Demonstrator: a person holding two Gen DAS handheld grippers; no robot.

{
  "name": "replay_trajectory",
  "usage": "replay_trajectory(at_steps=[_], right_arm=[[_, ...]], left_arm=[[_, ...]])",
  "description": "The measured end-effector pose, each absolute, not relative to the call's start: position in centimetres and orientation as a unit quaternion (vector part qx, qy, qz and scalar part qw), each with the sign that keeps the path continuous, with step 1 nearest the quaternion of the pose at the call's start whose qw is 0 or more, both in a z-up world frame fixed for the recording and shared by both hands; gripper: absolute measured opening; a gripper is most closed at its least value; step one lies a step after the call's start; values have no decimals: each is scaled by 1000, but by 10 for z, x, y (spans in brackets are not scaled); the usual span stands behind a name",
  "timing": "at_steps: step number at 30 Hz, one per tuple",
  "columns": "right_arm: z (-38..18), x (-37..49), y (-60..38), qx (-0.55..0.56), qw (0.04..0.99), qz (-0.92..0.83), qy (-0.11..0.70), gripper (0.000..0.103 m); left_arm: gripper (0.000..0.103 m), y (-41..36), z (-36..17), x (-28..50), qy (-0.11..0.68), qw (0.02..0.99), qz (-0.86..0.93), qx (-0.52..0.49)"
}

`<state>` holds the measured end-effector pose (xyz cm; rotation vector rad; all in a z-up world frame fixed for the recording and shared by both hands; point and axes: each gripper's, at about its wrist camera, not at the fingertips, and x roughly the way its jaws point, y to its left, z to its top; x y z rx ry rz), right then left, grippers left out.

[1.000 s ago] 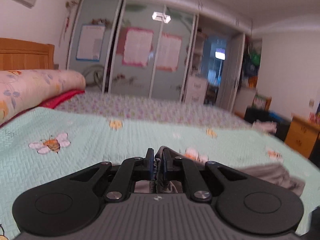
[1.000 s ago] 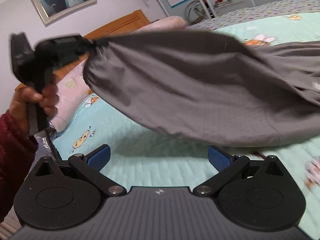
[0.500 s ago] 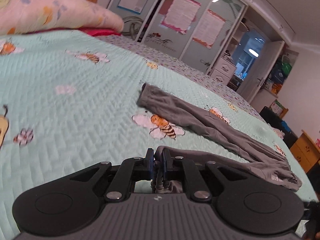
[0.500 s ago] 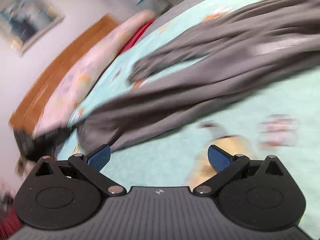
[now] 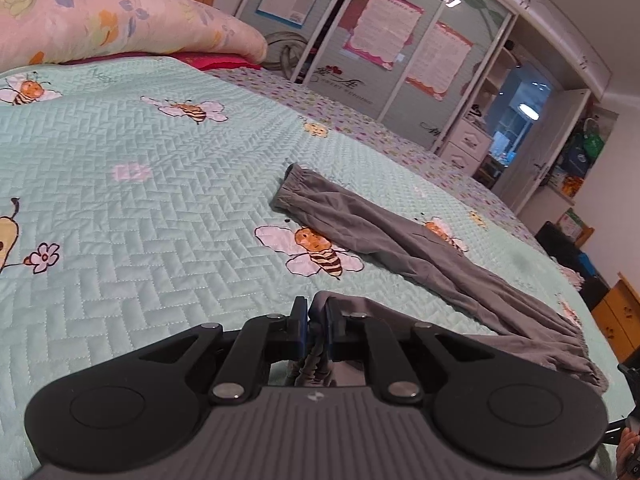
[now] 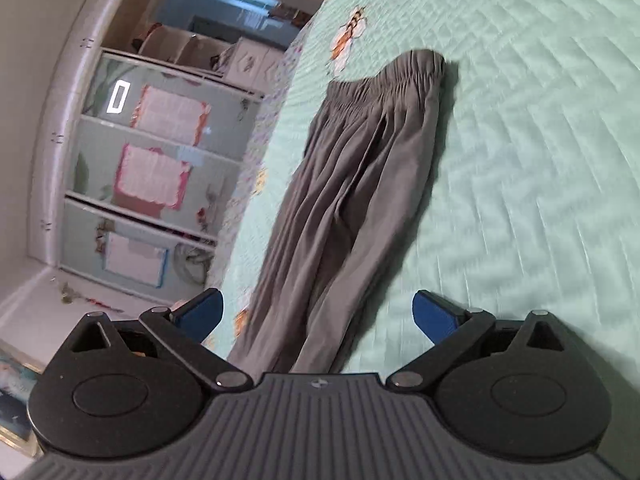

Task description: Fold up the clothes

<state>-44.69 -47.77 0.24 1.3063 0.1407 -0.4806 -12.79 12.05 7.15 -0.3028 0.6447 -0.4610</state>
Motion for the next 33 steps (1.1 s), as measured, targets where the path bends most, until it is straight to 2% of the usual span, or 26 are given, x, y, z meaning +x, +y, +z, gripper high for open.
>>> replay_trajectory(at_steps=[2, 4, 6, 7, 9, 10, 12, 19, 26, 33], right_arm=[[-2, -441, -485, 606, 760, -227, 63, 98], [-6, -432, -489, 607, 759, -228, 67, 86], [-13, -423, -493, 611, 755, -226, 71, 59], [-18, -421, -495, 618, 749, -225, 72, 55], [-25, -420, -500, 631, 740, -223, 66, 37], [-27, -420, -502, 635, 737, -223, 66, 33], [-32, -421, -505, 636, 735, -222, 70, 0], [-12, -451, -509, 600, 770, -209, 66, 0], [-3, -504, -535, 573, 779, -242, 77, 0], [-15, -506, -552, 521, 785, -316, 114, 0]], left_arm=[[9, 120, 72, -128, 315, 912, -214, -152], [9, 120, 72, -129, 317, 913, -204, -155], [9, 119, 72, -130, 320, 915, -194, -153], [9, 118, 72, -131, 322, 915, -190, -150], [9, 116, 72, -134, 324, 917, -183, -143], [9, 114, 71, -136, 325, 918, -181, -140], [9, 112, 72, -138, 326, 918, -182, -138], [9, 110, 88, -158, 308, 912, -235, -136], [9, 101, 88, -197, 345, 871, -332, -107], [9, 98, 76, -233, 391, 833, -380, -95]])
